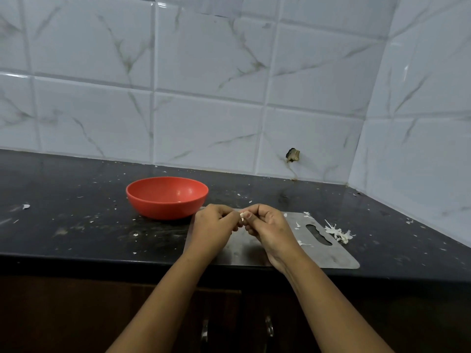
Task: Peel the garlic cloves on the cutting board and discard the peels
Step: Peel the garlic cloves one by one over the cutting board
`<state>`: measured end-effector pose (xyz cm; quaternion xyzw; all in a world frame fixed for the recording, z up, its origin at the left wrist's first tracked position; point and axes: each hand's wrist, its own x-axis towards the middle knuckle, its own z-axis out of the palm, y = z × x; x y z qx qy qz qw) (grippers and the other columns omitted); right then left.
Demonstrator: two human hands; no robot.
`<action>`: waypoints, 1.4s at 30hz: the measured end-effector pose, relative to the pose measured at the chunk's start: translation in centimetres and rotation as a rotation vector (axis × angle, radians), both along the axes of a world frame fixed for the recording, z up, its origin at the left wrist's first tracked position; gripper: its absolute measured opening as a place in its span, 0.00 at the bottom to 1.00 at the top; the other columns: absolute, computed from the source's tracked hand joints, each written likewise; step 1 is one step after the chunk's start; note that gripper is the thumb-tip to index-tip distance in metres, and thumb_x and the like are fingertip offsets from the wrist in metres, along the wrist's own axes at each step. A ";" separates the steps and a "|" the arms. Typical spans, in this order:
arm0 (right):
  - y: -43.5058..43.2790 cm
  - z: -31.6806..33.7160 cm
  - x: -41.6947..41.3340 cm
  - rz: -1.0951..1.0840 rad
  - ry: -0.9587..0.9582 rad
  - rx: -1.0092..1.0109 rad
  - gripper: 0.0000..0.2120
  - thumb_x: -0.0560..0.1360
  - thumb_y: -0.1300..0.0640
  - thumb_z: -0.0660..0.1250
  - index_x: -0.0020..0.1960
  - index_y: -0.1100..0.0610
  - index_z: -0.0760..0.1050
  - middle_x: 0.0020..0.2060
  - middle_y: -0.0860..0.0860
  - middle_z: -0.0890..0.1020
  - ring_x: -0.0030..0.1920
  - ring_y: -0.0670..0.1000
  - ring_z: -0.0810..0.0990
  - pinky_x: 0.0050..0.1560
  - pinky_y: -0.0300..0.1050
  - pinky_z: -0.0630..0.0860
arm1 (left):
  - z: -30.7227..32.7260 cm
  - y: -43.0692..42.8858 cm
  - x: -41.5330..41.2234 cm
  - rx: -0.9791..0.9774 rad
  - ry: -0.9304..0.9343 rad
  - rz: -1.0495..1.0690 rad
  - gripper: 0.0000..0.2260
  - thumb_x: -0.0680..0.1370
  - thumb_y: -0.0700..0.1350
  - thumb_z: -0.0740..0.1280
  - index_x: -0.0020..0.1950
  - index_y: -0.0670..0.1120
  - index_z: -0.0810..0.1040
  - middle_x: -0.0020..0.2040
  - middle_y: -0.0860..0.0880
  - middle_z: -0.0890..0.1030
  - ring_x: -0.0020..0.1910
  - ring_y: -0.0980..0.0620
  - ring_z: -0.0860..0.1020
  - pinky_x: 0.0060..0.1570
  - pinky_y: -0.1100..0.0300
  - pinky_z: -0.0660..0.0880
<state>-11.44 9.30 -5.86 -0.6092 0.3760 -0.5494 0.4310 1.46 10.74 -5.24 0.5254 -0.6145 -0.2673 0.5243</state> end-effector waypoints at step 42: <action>0.4 -0.6 0.6 -0.124 0.178 -0.225 0.13 0.76 0.68 0.65 0.51 0.52 0.83 0.47 0.50 0.84 0.43 0.51 0.83 0.42 0.42 0.80 | -0.2 0.5 -0.2 0.013 0.134 0.042 0.09 0.73 0.41 0.66 0.37 0.48 0.84 0.32 0.51 0.83 0.30 0.55 0.80 0.36 0.60 0.80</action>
